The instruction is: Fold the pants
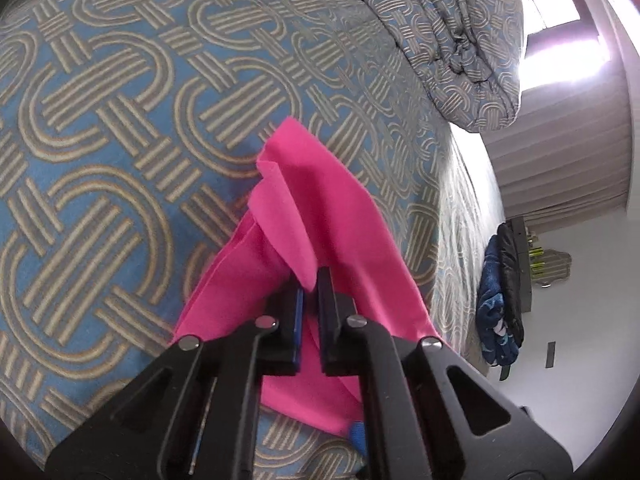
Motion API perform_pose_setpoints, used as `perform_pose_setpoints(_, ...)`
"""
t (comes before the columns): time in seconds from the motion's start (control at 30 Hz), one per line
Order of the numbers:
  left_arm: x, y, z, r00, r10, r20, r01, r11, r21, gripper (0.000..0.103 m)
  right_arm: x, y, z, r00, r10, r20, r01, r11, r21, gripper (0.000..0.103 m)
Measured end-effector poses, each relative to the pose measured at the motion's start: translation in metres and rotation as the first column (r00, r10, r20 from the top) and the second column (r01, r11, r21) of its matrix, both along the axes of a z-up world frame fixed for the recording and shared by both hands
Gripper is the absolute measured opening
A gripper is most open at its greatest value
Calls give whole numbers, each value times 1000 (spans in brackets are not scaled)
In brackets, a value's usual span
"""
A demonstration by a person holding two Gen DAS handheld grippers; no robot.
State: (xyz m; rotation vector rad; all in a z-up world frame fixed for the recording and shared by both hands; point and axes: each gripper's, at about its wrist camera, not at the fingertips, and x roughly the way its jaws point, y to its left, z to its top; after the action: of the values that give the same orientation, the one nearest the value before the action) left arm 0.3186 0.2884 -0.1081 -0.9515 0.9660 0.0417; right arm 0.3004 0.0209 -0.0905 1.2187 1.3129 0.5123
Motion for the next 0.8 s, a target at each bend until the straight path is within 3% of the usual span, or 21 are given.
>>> perform_pose_setpoints(0.1, -2, 2, 7, 1000, 3, 30, -2, 999, -35, 7, -1, 6, -14, 998, -33, -50, 34, 999, 6, 69)
perform_pose_setpoints(0.3, -1, 4, 24, 997, -4, 71, 9, 998, -69, 7, 6, 2, -8, 990, -137, 12, 138, 990, -26, 66)
perform_pose_setpoints(0.33, 0, 4, 25, 997, -1, 72, 7, 997, -76, 7, 7, 4, -11, 990, -140, 0, 140, 990, -20, 62)
perform_pose_setpoints(0.4, 0, 3, 25, 997, -4, 71, 10, 996, -85, 7, 7, 10, -24, 988, -142, -51, 143, 990, 13, 19)
perform_pose_setpoints(0.43, -1, 3, 24, 998, -6, 69, 12, 997, -82, 7, 7, 11, -27, 988, -140, -58, 142, 990, 23, 12)
perform_pose_setpoints(0.6, -8, 5, 19, 998, -6, 57, 10, 998, -69, 7, 2, 7, -20, 984, -174, 24, 175, 984, -20, 5)
perform_pose_setpoints(0.8, -17, 11, 22, 999, -8, 52, 10, 999, -43, 7, -2, 10, -1, 987, -136, 80, 137, 991, -5, 4)
